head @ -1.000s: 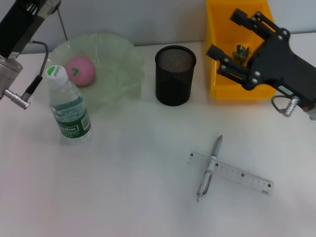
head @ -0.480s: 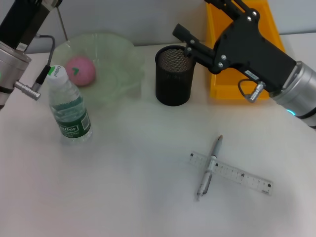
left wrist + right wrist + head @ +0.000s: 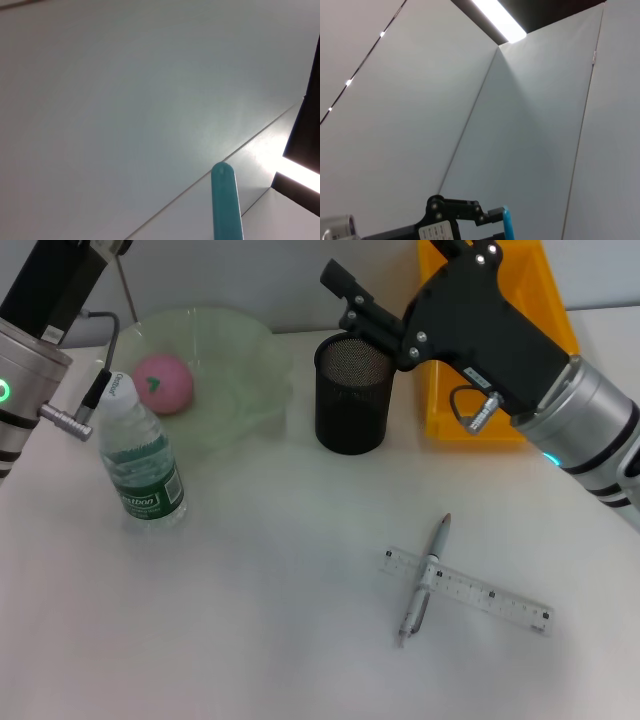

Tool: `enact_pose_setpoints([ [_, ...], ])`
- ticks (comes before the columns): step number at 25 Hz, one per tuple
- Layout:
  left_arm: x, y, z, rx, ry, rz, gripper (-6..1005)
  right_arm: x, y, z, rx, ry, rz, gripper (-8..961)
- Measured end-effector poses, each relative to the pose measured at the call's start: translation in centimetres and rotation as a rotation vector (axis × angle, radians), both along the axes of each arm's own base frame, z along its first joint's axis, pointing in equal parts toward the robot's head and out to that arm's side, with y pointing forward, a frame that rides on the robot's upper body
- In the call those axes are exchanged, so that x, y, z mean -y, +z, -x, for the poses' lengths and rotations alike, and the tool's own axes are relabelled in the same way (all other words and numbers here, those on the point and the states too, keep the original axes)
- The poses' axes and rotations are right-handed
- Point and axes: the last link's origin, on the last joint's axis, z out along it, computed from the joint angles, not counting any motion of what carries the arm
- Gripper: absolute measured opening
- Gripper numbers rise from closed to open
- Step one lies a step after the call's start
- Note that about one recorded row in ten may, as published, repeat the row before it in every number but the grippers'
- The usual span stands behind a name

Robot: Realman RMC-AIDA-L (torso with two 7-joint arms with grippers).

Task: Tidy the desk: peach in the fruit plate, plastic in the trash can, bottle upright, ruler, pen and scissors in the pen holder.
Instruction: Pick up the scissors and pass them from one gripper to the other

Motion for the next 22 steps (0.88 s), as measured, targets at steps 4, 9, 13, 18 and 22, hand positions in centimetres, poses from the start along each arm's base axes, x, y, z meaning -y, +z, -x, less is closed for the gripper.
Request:
enact_pose_setpoints([
  [4, 0.0, -0.2, -0.1, -0.001, -0.001, -0.005, 241, -0.1, -0.5, 0.8, -0.004, 0.014, -0.002, 753],
  [9, 0.1, -0.2, -0.2, 0.002, -0.005, -0.014, 241, -0.3, -0.9, 1.5, -0.002, 0.018, -0.023, 754],
  [13, 0.5, -0.5, -0.7, 0.018, -0.018, -0.027, 241, -0.8, -1.3, 2.4, -0.011, 0.005, -0.050, 754],
  [18, 0.6, -0.7, -0.8, 0.019, -0.020, -0.020, 241, -1.1, -1.5, 3.2, -0.011, 0.022, -0.043, 754],
  [22, 0.6, -0.7, -0.8, 0.020, -0.023, -0.020, 241, -1.1, -1.6, 3.5, -0.008, 0.033, -0.040, 753],
])
